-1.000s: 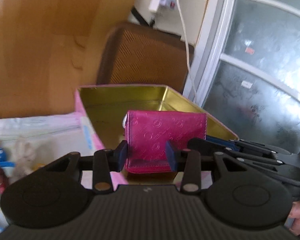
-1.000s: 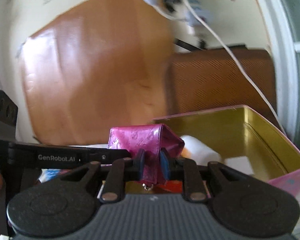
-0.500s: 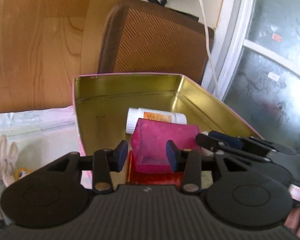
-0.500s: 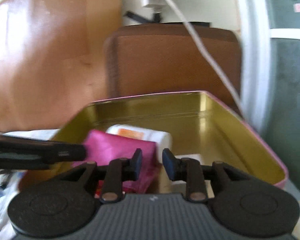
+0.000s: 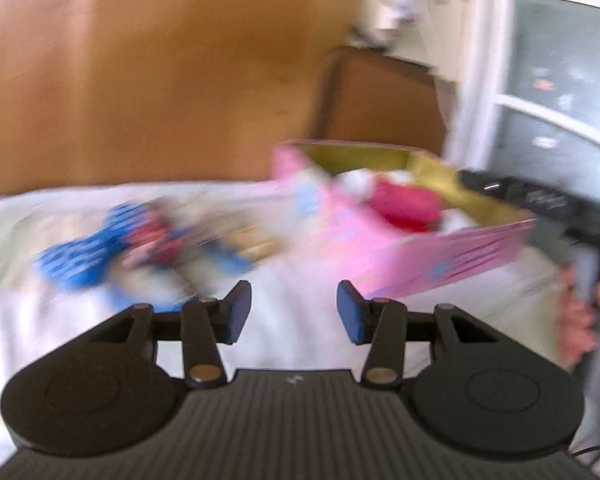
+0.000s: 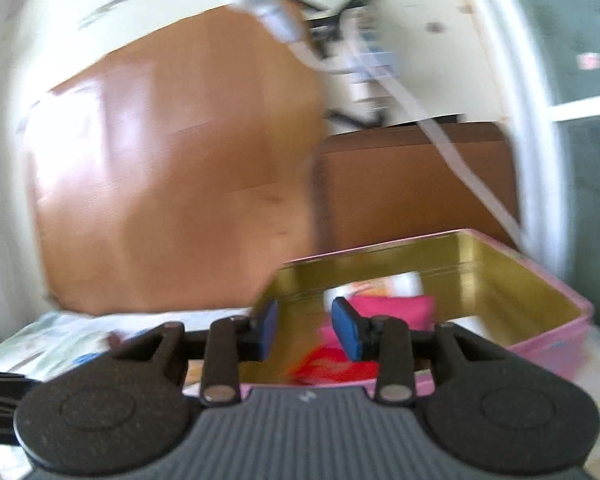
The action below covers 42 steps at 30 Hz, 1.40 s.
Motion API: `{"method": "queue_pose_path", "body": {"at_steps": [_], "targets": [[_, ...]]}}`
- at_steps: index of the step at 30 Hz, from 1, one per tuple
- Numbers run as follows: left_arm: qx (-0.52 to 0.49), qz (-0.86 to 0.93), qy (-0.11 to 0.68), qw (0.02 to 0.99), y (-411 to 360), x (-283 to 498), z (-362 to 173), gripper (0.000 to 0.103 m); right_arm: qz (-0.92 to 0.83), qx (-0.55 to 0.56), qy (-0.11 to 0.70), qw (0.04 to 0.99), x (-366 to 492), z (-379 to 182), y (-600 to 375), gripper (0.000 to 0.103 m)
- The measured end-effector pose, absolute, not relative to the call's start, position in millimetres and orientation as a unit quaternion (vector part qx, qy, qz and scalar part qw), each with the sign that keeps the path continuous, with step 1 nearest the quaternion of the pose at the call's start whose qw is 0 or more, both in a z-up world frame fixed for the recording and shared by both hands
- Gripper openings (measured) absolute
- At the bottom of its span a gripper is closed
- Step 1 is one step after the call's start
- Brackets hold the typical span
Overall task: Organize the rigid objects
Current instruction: 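Reach the right tool to the red figurine and grasp it, then carry the red figurine into the pink tin and release it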
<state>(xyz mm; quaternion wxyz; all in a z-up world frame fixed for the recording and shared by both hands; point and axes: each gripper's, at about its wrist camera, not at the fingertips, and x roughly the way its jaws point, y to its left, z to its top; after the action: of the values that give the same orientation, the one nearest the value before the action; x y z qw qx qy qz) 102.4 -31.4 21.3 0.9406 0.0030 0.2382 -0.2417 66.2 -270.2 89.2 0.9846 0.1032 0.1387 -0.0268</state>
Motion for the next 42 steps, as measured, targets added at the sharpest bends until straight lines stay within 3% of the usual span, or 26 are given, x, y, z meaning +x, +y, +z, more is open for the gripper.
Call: {"method": "queue_pose_path", "body": {"at_steps": [8, 19, 20, 21, 23, 36, 42], "targets": [[-0.028, -0.078, 0.243, 0.967, 63.7, 120.1, -5.8, 0.050, 0.101, 0.090, 0.217, 0.967, 107.5, 75.2, -179.5, 0.032], [-0.048, -0.098, 0.212, 0.971, 72.0, 110.3, -9.7, 0.050, 0.120, 0.077, 0.267, 0.953, 193.2, 63.6, -107.1, 0.032], [-0.052, -0.100, 0.213, 0.971, 73.2, 110.7, -10.2, 0.050, 0.119, 0.073, 0.271, 0.952, 194.5, 61.3, -103.2, 0.027], [-0.054, -0.100, 0.214, 0.970, 74.0, 111.4, -10.6, 0.050, 0.121, 0.068, 0.280, 0.950, 200.1, 57.9, -99.1, 0.014], [-0.054, -0.100, 0.214, 0.970, 73.7, 110.0, -10.4, 0.050, 0.124, 0.077, 0.285, 0.947, 201.5, 56.2, -96.9, 0.013], [-0.053, -0.113, 0.218, 0.968, 72.7, 109.5, -11.1, 0.051, 0.114, 0.239, 0.258, 0.929, 64.8, 69.7, -198.0, 0.011], [-0.087, -0.175, 0.248, 0.949, 50.9, 97.7, -7.6, 0.051, 0.045, 0.261, 0.267, 0.927, 5.8, 57.6, -250.7, 0.014]]}}
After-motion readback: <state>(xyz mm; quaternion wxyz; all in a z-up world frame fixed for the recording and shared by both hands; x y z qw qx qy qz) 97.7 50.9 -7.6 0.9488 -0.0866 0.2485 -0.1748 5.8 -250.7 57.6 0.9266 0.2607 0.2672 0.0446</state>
